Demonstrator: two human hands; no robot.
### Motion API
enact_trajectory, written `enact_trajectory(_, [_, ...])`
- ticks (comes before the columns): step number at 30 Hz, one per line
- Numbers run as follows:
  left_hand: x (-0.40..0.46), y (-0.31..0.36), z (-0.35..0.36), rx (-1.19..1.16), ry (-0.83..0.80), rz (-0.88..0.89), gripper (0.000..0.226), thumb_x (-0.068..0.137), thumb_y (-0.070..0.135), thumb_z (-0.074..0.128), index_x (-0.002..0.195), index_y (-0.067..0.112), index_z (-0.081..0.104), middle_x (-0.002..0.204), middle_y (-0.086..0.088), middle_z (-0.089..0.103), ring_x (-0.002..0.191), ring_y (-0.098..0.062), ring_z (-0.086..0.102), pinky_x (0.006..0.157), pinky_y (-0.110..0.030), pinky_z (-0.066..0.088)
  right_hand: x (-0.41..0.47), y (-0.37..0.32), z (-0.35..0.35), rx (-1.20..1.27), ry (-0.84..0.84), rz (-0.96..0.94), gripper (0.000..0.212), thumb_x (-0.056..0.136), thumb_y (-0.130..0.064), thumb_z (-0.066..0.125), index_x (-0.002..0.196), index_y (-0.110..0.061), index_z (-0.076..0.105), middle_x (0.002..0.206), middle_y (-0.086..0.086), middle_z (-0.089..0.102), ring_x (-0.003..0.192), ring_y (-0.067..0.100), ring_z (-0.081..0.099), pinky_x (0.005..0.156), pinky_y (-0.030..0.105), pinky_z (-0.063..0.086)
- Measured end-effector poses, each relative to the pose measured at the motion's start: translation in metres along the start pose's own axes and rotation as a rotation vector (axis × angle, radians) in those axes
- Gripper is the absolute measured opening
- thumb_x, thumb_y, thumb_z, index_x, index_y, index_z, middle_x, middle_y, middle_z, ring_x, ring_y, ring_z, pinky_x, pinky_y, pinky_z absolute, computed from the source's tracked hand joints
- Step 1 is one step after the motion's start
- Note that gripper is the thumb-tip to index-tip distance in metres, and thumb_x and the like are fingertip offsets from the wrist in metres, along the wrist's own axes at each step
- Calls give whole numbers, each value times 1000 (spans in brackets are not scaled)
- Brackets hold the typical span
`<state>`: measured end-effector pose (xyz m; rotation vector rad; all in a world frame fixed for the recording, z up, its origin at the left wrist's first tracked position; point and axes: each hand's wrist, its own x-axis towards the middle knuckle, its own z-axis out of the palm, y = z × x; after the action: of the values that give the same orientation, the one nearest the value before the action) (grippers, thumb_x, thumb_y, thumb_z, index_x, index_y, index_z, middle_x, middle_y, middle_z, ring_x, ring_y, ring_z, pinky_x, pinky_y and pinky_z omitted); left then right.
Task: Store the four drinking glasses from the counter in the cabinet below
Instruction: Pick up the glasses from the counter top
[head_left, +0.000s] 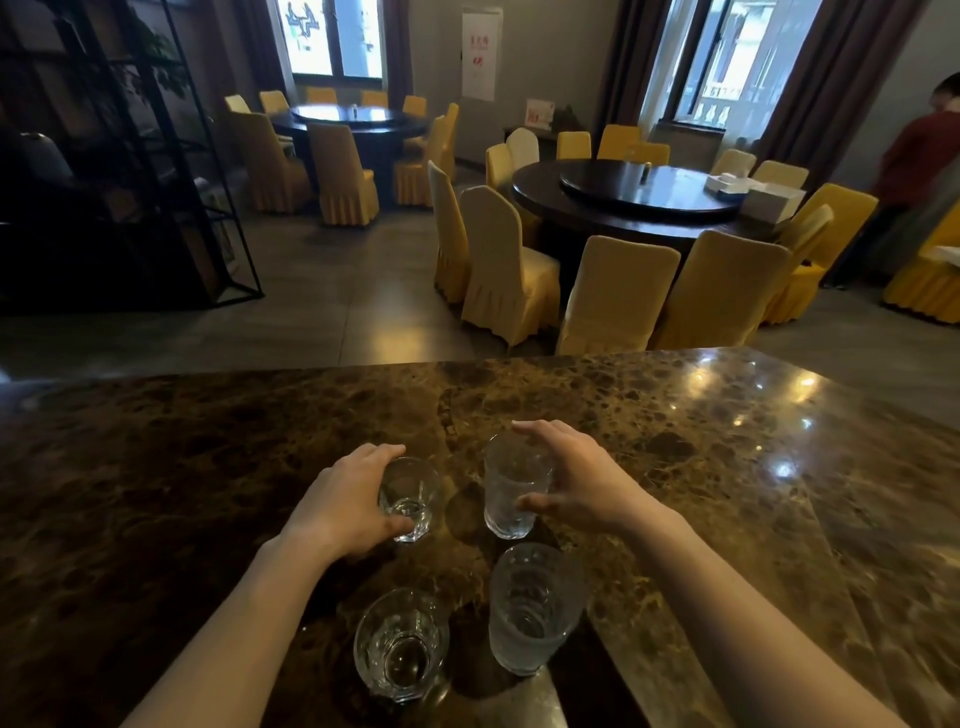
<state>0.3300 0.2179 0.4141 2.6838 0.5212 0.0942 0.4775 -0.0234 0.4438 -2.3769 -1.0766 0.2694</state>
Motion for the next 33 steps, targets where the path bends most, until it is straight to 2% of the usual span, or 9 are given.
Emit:
enact_trajectory(6, [-13, 3, -15, -63, 14, 14, 99, 71, 57, 79, 152, 38, 25, 150, 11, 38, 134, -13, 42, 106, -39, 43, -9, -6, -10, -23, -33, 21, 99, 75, -34, 86, 156, -32, 28, 146, -6, 43, 132, 14, 45, 110, 33, 43])
enact_trajectory(10, [-52, 5, -36, -158, 166, -6, 74, 79, 64, 65, 144, 40, 38, 141, 14, 49, 126, -7, 48, 101, -39, 48, -17, -29, -28, -169, 84, -60, 77, 83, -41, 78, 149, -37, 38, 140, -9, 48, 121, 16, 55, 98, 37, 52])
enact_trajectory(12, [-79, 9, -43, -177, 158, -6, 73, 74, 74, 54, 139, 45, 41, 132, 22, 51, 120, -1, 50, 99, -36, 49, -13, -50, -32, -198, 94, -150, 68, 84, -44, 76, 144, -39, 45, 136, -11, 53, 120, 15, 56, 97, 39, 53])
enact_trajectory(14, [-103, 18, -44, -192, 109, -1, 77, 70, 79, 53, 139, 49, 38, 128, 31, 48, 118, 4, 48, 99, -34, 48, -2, -70, -26, -212, 54, -217, 66, 83, -43, 77, 141, -39, 47, 136, -11, 54, 122, 16, 56, 98, 41, 52])
enact_trajectory(17, [-127, 33, -32, -137, 41, 10, 99, 61, 79, 66, 144, 56, 17, 139, 36, 31, 128, 4, 37, 108, -34, 39, 22, -96, -1, -282, -57, -225, 73, 81, -38, 80, 145, -36, 43, 138, -5, 51, 122, 20, 55, 97, 42, 53])
enact_trajectory(20, [-132, 41, -12, -41, -34, 5, 119, 56, 83, 67, 147, 53, -3, 154, 30, 10, 139, -2, 20, 115, -37, 22, 44, -110, 30, -398, -191, -216, 87, 77, -33, 85, 150, -31, 38, 139, 3, 46, 125, 25, 49, 99, 43, 51])
enact_trajectory(24, [-129, 35, 10, -1, -129, 15, 126, 59, 84, 66, 152, 45, -11, 162, 18, -4, 147, -10, 5, 118, -37, 11, 65, -119, 55, -504, -369, -216, 99, 74, -24, 88, 154, -37, 31, 139, 5, 41, 125, 26, 45, 96, 41, 52])
enact_trajectory(28, [-122, 32, 21, -6, -201, 52, 113, 68, 70, 71, 151, 47, -3, 158, 17, 9, 144, -13, 18, 116, -39, 26, 74, -122, 68, -547, -421, -236, 95, 75, -17, 86, 152, -36, 35, 132, 6, 45, 120, 26, 51, 91, 38, 54])
enact_trajectory(33, [-115, 29, 28, -25, -237, 75, 91, 73, 55, 75, 143, 47, 19, 139, 20, 27, 131, -11, 33, 103, -38, 42, 74, -118, 78, -543, -372, -266, 83, 74, -16, 86, 145, -32, 47, 123, 5, 52, 111, 25, 56, 85, 37, 56])
